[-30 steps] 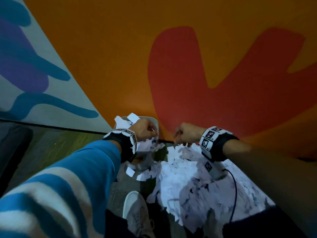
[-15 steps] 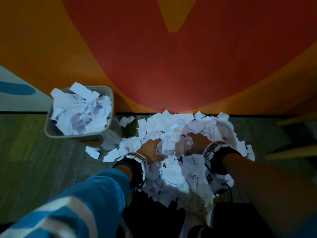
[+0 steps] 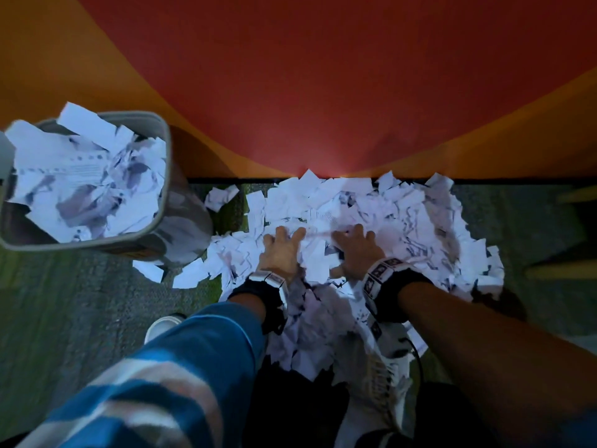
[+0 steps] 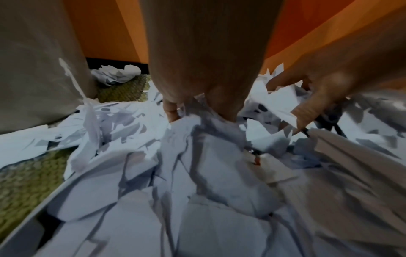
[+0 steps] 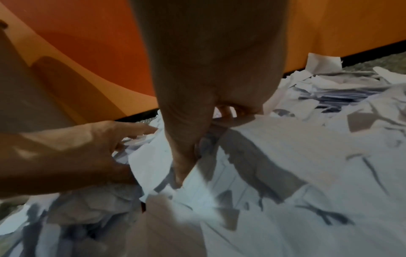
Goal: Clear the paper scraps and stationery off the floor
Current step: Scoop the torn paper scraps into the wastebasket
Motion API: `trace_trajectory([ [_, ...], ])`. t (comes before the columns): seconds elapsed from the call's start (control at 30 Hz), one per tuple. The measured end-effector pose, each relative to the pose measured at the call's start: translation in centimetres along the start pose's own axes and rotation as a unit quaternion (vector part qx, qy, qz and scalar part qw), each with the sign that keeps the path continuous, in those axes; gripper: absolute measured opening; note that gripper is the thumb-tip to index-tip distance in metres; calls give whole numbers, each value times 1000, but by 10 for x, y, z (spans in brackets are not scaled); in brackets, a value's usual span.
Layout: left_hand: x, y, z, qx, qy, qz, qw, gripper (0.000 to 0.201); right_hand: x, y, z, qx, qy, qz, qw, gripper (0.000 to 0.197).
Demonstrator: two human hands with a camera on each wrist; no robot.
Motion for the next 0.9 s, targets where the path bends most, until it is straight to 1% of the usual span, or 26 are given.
trace_trajectory([
  [0.07, 1, 7, -7, -12, -10, -6, 1000, 63, -1, 9, -4, 16, 22, -10, 1000, 84],
  [0.13, 3, 15, -16, -25, -12, -10, 1000, 60, -4, 16, -9, 57, 44, -15, 997, 76],
  [0.17, 2, 18, -19, -40, -11, -12, 999, 59, -6, 19, -10, 83, 53, -20, 995, 67],
  [0.23, -4, 30, -20, -67, -10, 3, 998, 51, -10, 29, -10, 127, 59, -5, 990, 45],
  [0.3, -14, 49, -18, -80, -18, 33, 996, 40, -16, 41, -10, 139, 51, 17, 989, 21],
  [0.37, -27, 73, -14, -97, -35, 65, 992, 31, -25, 59, -11, 140, 44, 37, 988, 7],
  [0.4, -37, 89, -10, -106, -48, 80, 990, 29, -34, 73, -13, 144, 45, 49, 987, 9],
  [0.43, -45, 105, -6, -112, -58, 93, 988, 27, -42, 86, -15, 147, 48, 60, 986, 16],
  [0.5, -60, 136, 0, -111, -74, 115, 984, 30, -59, 116, -27, 145, 71, 73, 984, 23],
  [0.57, -78, 169, 6, -96, -81, 131, 983, 34, -83, 149, -44, 124, 77, 83, 986, 18],
  [0.63, -102, 205, 9, -76, -84, 144, 983, 30, -112, 183, -62, 107, 80, 111, 985, 6],
  [0.67, -111, 220, 9, -68, -90, 155, 981, 28, -122, 196, -69, 107, 88, 127, 982, 6],
  [0.7, -122, 236, 7, -64, -91, 168, 979, 26, -133, 210, -77, 111, 97, 139, 979, 11],
  [0.73, -135, 251, 4, -62, -92, 183, 977, 25, -145, 221, -87, 111, 106, 146, 977, 12],
  [0.8, -160, 279, -9, -75, -91, 217, 969, 22, -165, 241, -112, 116, 126, 146, 974, 4],
  [0.87, -182, 299, -26, -99, -89, 240, 962, 20, -179, 258, -138, 133, 150, 154, 967, 21],
  [0.9, -192, 307, -37, -111, -84, 250, 958, 20, -184, 263, -153, 141, 160, 156, 965, 20],
])
Point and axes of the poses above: each hand's wrist, its own x-axis towards the middle knuckle, its own y-axis out of the back of the hand, z = x × y, the point moved 3 cm from there along x, towards the middle knuckle, and after that the axes turned 9 degrees about -z, right-handed, at the moved point
